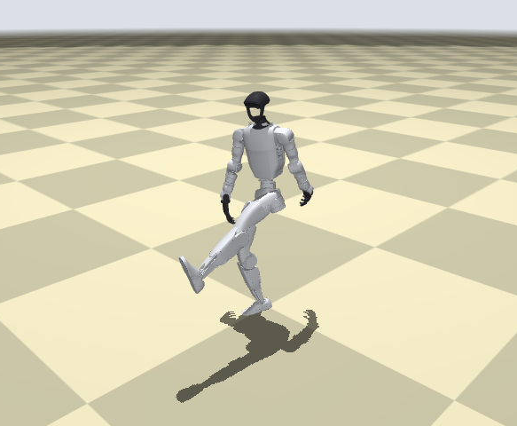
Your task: In place motions
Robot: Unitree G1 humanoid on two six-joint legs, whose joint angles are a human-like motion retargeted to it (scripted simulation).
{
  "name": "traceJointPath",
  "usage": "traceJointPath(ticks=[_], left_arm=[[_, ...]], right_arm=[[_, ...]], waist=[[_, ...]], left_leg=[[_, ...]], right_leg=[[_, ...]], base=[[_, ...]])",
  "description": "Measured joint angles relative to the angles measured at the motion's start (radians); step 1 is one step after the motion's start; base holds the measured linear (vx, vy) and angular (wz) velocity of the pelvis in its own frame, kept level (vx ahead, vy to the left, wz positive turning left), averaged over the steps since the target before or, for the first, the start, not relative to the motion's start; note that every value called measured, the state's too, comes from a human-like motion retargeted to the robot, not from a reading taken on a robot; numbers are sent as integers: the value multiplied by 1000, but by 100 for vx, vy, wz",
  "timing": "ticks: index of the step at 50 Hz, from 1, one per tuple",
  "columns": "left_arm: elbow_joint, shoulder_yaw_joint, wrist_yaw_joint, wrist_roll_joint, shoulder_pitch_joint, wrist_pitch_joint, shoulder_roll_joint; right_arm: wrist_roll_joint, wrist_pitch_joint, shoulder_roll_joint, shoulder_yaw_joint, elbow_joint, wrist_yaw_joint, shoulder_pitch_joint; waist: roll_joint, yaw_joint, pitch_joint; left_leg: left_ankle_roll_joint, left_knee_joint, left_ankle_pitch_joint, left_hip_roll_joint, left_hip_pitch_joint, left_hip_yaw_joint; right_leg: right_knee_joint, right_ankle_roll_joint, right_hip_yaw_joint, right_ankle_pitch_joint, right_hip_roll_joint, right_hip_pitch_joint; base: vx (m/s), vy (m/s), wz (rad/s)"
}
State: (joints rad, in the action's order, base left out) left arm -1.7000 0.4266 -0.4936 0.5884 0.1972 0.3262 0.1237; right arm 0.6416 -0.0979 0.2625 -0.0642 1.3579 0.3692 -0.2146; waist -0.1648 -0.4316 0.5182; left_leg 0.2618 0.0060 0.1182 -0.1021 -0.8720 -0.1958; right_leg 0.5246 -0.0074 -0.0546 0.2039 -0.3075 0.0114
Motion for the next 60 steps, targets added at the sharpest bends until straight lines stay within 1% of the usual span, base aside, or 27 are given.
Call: traceJointPath(ticks=[3,5,8,10,12,15,17,18,20,21,22,23,25,27,31,35,38,41,43,46,47,48,50,52,54,57,60], left_arm=[[0,23,9,16,-28,-7,-3],[0,34,6,32,-42,-30,-7],[9,30,5,30,-40,-69,-15],[27,24,9,17,-24,-86,-19],[42,20,14,4,-23,-96,-10],[64,13,26,-14,-31,-105,-1],[85,10,33,-24,-45,-109,6],[100,9,39,-26,-50,-114,8],[123,-4,27,-30,-84,-122,24],[134,-11,9,-24,-103,-124,28],[146,-19,-9,-17,-122,-126,32],[160,-28,-27,-8,-140,-128,37],[192,-41,-61,2,-184,-136,47],[233,-63,-78,-3,-224,-150,58],[335,-111,-93,-25,-246,-170,73],[387,-84,-61,-62,-181,-176,58],[339,-43,-44,-86,-127,-155,40],[246,3,-56,-64,-91,-100,29],[182,18,-70,-41,-79,-72,30],[119,-1,-89,-23,-72,-58,45],[104,-16,-83,-29,-76,-52,51],[91,-31,-69,-41,-85,-46,57],[72,-60,-37,-61,-110,-34,69],[68,-96,-16,-74,-152,-31,68],[82,-152,-26,-85,-197,-40,65],[121,-215,-72,-64,-270,-56,63],[185,-245,-109,-22,-322,-81,67]], right_arm=[[-1,34,-29,-3,5,0,-1],[7,36,-37,-3,24,18,25],[41,10,-39,15,84,32,96],[63,-6,-44,20,136,26,152],[82,-29,-46,28,198,11,195],[92,-87,-33,56,302,-21,246],[68,-134,-22,79,342,-34,279],[55,-151,-18,92,342,-36,304],[1,-206,-4,131,342,-32,339],[-35,-223,2,149,342,-33,352],[-70,-235,7,167,342,-34,365],[-105,-239,11,185,342,-35,376],[-181,-235,9,213,342,-45,380],[-239,-210,-3,240,342,-52,365],[-267,-144,-27,232,342,-9,303],[-135,-122,-49,182,249,51,241],[-11,-43,-47,123,122,88,218],[84,42,-36,78,55,46,188],[115,56,-28,72,54,-22,173],[114,69,-9,85,80,-73,187],[112,76,-4,98,92,-80,201],[110,81,0,116,108,-87,218],[94,75,7,153,152,-98,258],[63,32,16,195,205,-88,292],[28,-27,23,237,250,-65,325],[-36,-97,34,280,314,-32,364],[-123,-140,36,291,342,-24,416]], waist=[[32,35,-21],[63,63,-71],[112,140,-199],[134,195,-298],[142,255,-383],[131,359,-496],[135,410,-553],[141,430,-577],[187,487,-610],[210,520,-627],[233,552,-643],[255,581,-657],[268,618,-678],[252,604,-666],[207,528,-623],[172,465,-623],[168,460,-626],[172,490,-627],[182,508,-634],[220,510,-640],[235,525,-632],[239,535,-621],[251,582,-588],[247,629,-538],[270,711,-473],[331,865,-373],[396,1006,-279]], left_leg=[[0,26,15,0,87,-6],[0,67,23,-6,157,-5],[0,171,16,-39,263,-23],[0,261,-1,-104,345,-46],[-66,394,11,-128,413,-50],[-240,545,35,-54,517,-1],[-299,517,14,-8,623,5],[-295,459,0,12,684,2],[-236,290,97,19,814,-45],[-222,173,122,-24,886,-268],[-201,81,129,-47,925,-384],[-163,41,96,-29,901,-287],[-106,12,69,-21,844,-171],[-113,6,69,-7,834,-203],[-152,11,78,40,837,-156],[-177,3,87,72,859,-186],[-203,6,98,87,871,-182],[-229,26,107,95,874,-143],[-241,43,111,87,867,-114],[-248,72,112,33,853,-102],[-254,83,110,12,850,-91],[-264,92,109,2,853,-91],[-281,109,103,-16,860,-63],[-300,121,99,-14,877,-44],[-320,143,95,-38,880,0],[-342,185,91,-105,852,56],[-336,205,85,-191,821,104]], right_leg=[[-39,0,47,-11,44,-19],[-81,-4,90,-23,82,-24],[-172,-24,187,-50,159,-28],[-260,-58,244,-77,235,-35],[-320,-66,286,-102,266,-25],[-365,-48,355,-123,230,3],[-394,-35,381,-131,224,14],[-411,-29,394,-137,228,18],[-429,-19,455,-135,259,18],[-439,-12,492,-135,270,18],[-450,-5,531,-134,282,18],[-462,3,575,-135,293,16],[-477,18,635,-140,286,31],[-477,27,647,-149,265,39],[-480,39,651,-171,230,32],[-462,53,611,-189,193,57],[-439,62,587,-188,178,65],[-383,62,601,-180,159,64],[-290,45,622,-193,137,88],[-21,-55,604,-216,121,197],[69,-78,595,-210,117,236],[137,-76,583,-202,107,271],[246,-79,605,-181,65,352],[312,-81,604,-151,-8,462],[303,-75,585,-140,-52,579],[164,-58,519,-142,-84,754],[-82,-55,463,-141,-86,876]], base=[[-1,-6,64],[8,-12,97],[18,-21,139],[23,-37,126],[21,-8,125],[24,21,132],[17,20,98],[13,22,103],[13,28,143],[15,33,179],[14,29,189],[8,24,177],[-2,25,133],[-13,21,50],[0,24,-29],[5,26,-77],[6,21,-38],[5,25,21],[7,25,39],[11,12,29],[6,2,86],[5,1,79],[4,1,90],[-2,3,101],[-16,6,144],[-24,13,152],[-15,11,97]])
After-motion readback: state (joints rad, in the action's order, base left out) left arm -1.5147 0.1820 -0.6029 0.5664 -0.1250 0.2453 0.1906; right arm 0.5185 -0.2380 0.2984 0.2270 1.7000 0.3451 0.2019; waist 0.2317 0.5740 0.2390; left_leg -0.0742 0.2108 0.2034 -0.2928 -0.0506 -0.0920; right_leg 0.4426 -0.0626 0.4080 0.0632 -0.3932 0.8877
